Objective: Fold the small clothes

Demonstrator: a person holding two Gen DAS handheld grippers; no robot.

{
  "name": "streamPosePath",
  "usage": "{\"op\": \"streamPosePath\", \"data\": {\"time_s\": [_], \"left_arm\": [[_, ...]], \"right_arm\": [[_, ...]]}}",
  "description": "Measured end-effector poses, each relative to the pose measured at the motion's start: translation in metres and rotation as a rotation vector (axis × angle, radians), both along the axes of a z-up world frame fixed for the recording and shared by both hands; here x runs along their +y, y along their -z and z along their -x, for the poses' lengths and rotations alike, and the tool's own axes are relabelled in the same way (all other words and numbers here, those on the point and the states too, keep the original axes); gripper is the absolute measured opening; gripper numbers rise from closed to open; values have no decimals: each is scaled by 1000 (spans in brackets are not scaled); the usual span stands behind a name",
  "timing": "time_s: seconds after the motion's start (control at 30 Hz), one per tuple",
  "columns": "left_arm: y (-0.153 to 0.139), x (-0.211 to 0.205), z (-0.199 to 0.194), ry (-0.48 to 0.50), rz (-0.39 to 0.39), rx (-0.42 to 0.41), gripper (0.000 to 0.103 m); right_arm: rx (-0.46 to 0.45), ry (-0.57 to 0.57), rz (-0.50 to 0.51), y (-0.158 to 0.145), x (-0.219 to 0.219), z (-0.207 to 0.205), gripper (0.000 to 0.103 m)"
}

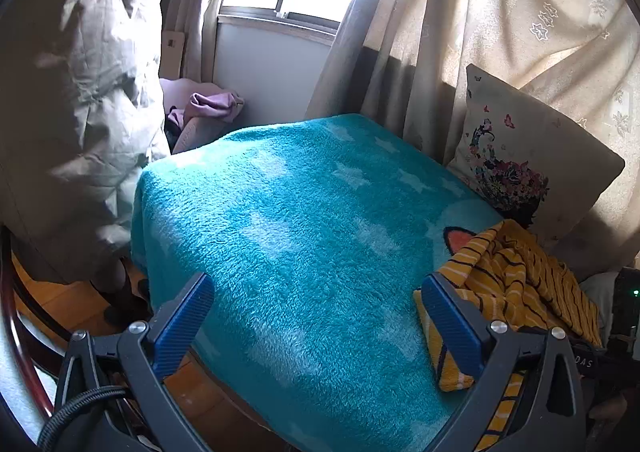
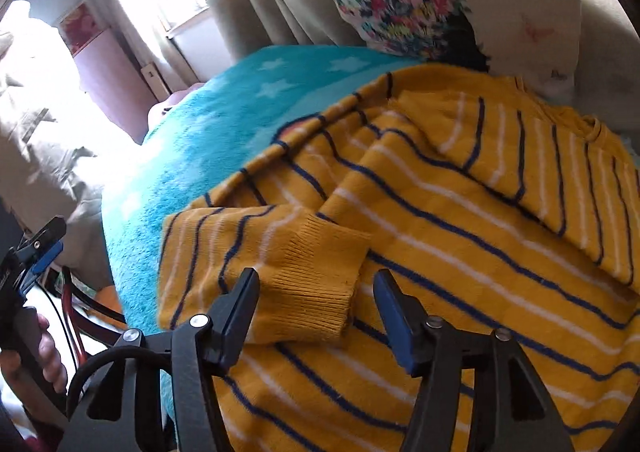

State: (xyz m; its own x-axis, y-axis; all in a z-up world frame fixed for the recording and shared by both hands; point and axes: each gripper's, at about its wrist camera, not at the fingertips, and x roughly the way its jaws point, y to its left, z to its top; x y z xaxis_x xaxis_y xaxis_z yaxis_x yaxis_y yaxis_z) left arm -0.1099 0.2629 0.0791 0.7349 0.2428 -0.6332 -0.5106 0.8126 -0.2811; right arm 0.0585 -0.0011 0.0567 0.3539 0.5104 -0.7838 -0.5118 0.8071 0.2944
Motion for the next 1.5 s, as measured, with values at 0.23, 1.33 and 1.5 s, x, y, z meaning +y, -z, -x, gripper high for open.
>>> {"op": "streamPosePath", "data": {"time_s": [0.23, 1.33, 1.5], "left_arm": [[3, 4, 1, 11, 6, -1, 103], [4, -103, -87, 331, 23, 56, 103], [13, -129, -118, 416, 34, 97, 103]], "right_arm": [[-9, -14, 15, -9, 9, -5, 10], [42, 742, 7, -8, -288, -103, 11], [-32, 752, 66, -13, -292, -88, 19]]}}
